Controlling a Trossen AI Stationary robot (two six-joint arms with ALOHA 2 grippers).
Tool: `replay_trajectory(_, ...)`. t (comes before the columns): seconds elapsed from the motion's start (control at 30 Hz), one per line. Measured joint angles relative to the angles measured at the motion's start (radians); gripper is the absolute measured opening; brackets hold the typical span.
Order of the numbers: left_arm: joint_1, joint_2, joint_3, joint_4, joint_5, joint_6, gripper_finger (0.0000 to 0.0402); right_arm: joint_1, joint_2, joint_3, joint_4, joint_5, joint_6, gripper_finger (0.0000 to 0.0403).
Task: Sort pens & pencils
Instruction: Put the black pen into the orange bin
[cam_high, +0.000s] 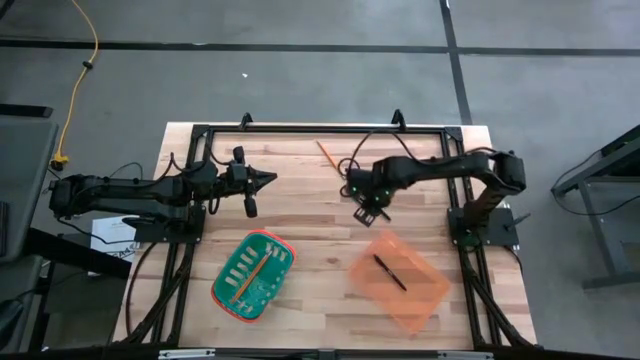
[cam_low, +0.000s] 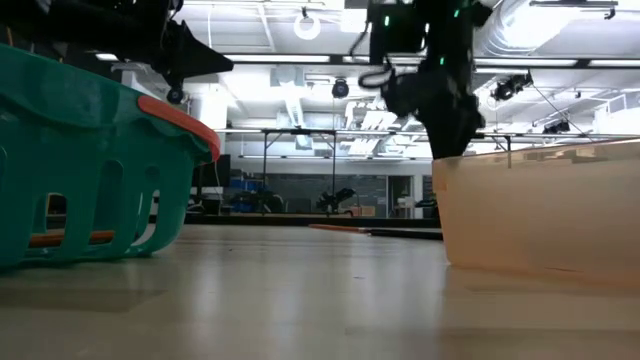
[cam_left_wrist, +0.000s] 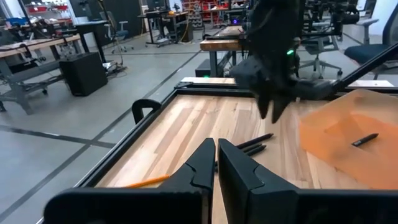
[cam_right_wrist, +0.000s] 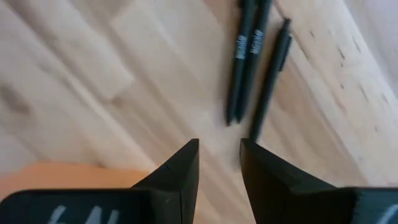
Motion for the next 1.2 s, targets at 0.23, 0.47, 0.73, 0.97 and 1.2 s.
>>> replay_trajectory(0.23, 0.0, 0.0, 0.0, -0.005, -0.001, 0.02, 0.001, -0.08, 0.078, -0.065, -0.004, -0.049, -0.111, 0.0108)
replay_trajectory(0.47, 0.0, 0.0, 0.0, -0.004, -0.001, 0.026, 0.001, -0.119, 0.105, -0.129, 0.019, -0.062, -0.156, 0.0108)
replay_trajectory(0.73, 0.0, 0.0, 0.0, -0.004, -0.001, 0.026, 0.001, -0.132, 0.105, -0.208, 0.163, -0.075, -0.157, 0.0108)
replay_trajectory(0.97, 0.0, 0.0, 0.0, -0.004, -0.001, 0.026, 0.001, -0.131, 0.098, -0.251, 0.22, -0.054, -0.147, 0.0102)
replay_trajectory(1.2, 0.0, 0.0, 0.0, -0.004, -0.008, 0.026, 0.001, -0.131, 0.099, -0.27, 0.232, -0.052, -0.131, 0.0025)
